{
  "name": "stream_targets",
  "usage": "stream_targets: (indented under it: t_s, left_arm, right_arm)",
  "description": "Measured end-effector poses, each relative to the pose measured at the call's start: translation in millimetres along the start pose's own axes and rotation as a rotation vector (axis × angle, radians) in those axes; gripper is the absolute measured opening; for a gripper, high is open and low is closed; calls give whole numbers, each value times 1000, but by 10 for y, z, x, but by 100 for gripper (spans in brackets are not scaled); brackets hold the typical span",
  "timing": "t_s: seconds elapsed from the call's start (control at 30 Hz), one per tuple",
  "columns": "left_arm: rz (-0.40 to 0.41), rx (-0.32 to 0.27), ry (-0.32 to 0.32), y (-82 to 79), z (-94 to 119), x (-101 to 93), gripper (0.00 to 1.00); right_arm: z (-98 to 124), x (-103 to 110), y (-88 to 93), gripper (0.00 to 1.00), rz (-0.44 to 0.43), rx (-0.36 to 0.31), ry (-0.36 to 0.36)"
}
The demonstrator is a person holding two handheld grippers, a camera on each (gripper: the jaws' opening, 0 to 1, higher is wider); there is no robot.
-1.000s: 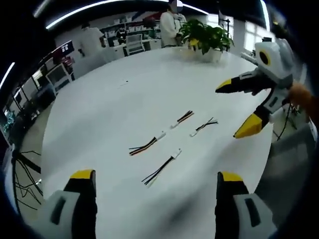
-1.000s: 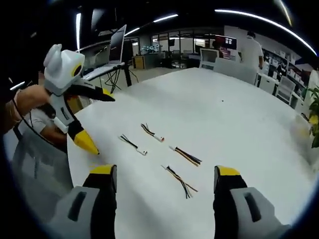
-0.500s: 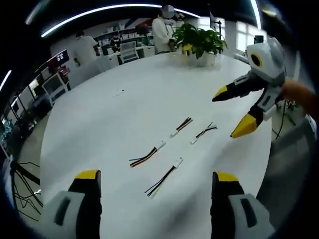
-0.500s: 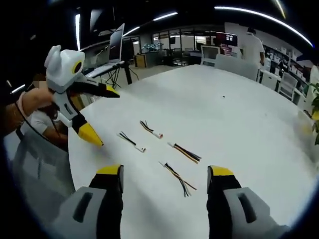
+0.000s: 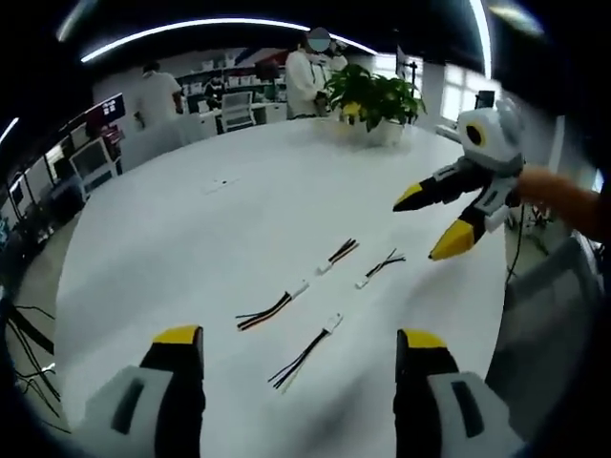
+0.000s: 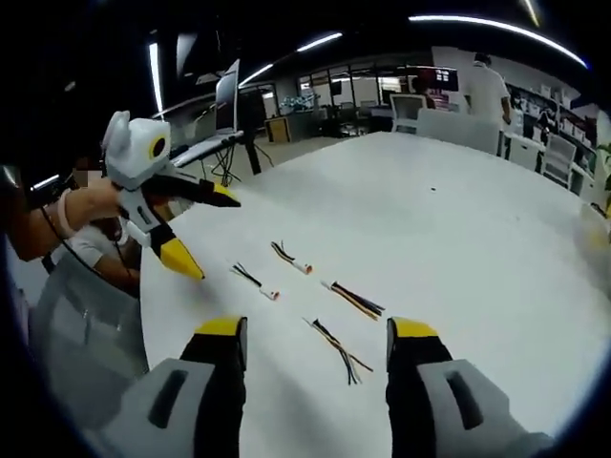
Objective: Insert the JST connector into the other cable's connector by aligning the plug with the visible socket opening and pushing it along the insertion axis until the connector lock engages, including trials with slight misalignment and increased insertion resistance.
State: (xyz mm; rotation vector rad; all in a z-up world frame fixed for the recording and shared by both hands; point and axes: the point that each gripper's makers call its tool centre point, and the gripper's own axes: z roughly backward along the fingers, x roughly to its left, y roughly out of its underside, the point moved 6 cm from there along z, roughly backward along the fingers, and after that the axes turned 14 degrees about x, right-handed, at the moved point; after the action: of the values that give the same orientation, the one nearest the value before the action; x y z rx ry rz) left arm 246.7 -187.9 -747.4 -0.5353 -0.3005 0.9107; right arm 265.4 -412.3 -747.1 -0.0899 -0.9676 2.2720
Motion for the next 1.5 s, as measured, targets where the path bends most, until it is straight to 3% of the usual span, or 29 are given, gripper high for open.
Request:
stream_targets:
  t_s: [0.1,0.17,0.27,0.4,0.77,0.8,0.9,0.97,1.2,1.5]
  left_arm:
    - [-4,-3,-3,20,-12,48,76]
    - [38,-23,32,11,-24,66,74]
    - [37,-44,51,-12,-27,103,69]
    - [-6,-41,38,-35,-61,135,65]
    - [-61,-67,50,-124,-208,171,49]
    - [-63,-73,57,-135,-222,171,48]
    - [-10,-119,156,-197,-260,116,44]
    - [-17,-127,167,-216,-271,129,34]
    - [-86,-80,141,-169,-426,176,19]
    - [-58,-96,173,-197,-547,259,13]
  right_arm:
    - [-17,-29,-26,54,7,-11,-8]
    - [-45,-49,-40,52,18,-8,-8]
    - [-110,-85,-72,48,59,-6,-9]
    - [-188,-124,-109,46,99,6,5]
    - [-353,-187,-204,36,156,-14,-68]
    - [-356,-190,-205,35,158,-14,-70]
    - [-390,-211,-215,32,175,-14,-84]
    - [-415,-227,-221,31,179,-12,-93]
    - [-503,-268,-243,30,192,-6,-113]
    - [-616,-290,-256,25,226,3,-155]
